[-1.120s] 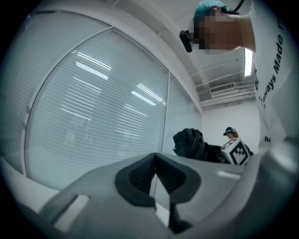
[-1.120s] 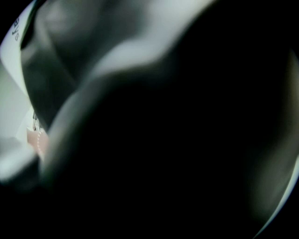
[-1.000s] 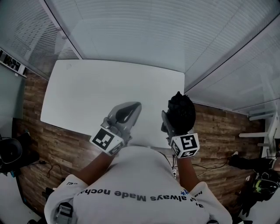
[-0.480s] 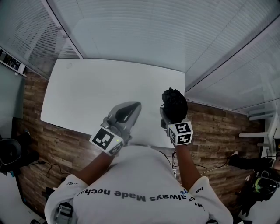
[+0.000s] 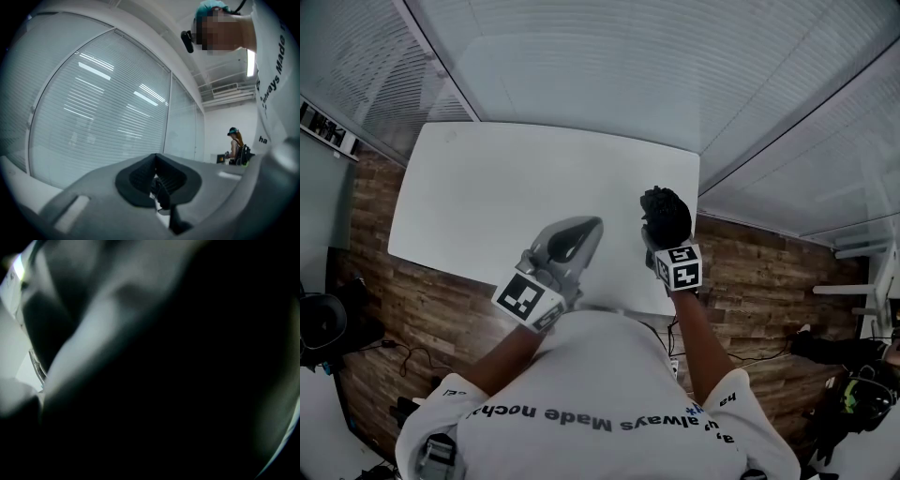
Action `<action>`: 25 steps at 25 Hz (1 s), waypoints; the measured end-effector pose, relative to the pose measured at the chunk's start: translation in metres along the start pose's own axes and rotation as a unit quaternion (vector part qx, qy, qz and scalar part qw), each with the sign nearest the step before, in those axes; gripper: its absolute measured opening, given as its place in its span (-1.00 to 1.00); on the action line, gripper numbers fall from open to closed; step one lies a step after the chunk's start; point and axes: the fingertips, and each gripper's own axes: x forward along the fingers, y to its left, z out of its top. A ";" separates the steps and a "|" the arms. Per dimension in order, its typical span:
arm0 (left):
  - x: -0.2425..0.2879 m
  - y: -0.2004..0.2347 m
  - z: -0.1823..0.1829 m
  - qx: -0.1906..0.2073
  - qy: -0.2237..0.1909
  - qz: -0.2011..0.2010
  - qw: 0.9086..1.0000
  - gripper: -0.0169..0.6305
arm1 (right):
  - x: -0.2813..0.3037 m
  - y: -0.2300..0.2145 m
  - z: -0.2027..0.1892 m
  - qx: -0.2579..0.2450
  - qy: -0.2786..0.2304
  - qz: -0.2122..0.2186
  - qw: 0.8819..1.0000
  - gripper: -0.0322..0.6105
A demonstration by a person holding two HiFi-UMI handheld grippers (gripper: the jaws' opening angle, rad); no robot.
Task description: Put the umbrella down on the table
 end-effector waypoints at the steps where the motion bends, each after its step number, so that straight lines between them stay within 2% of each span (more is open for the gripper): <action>1: 0.000 0.000 -0.001 0.000 0.002 0.001 1.000 -0.94 | 0.005 -0.002 -0.005 -0.002 0.006 -0.001 1.000 -0.16; 11: -0.001 0.000 0.002 0.003 0.004 0.008 1.000 -0.94 | 0.036 -0.019 -0.062 0.003 0.086 0.002 0.996 -0.16; 20: -0.004 0.001 0.001 0.006 0.009 0.017 1.000 -0.94 | 0.059 -0.027 -0.118 0.019 0.161 0.015 0.987 -0.16; 25: -0.004 -0.001 0.001 0.007 0.010 0.019 1.000 -0.94 | 0.064 -0.030 -0.133 0.019 0.198 0.015 0.980 -0.16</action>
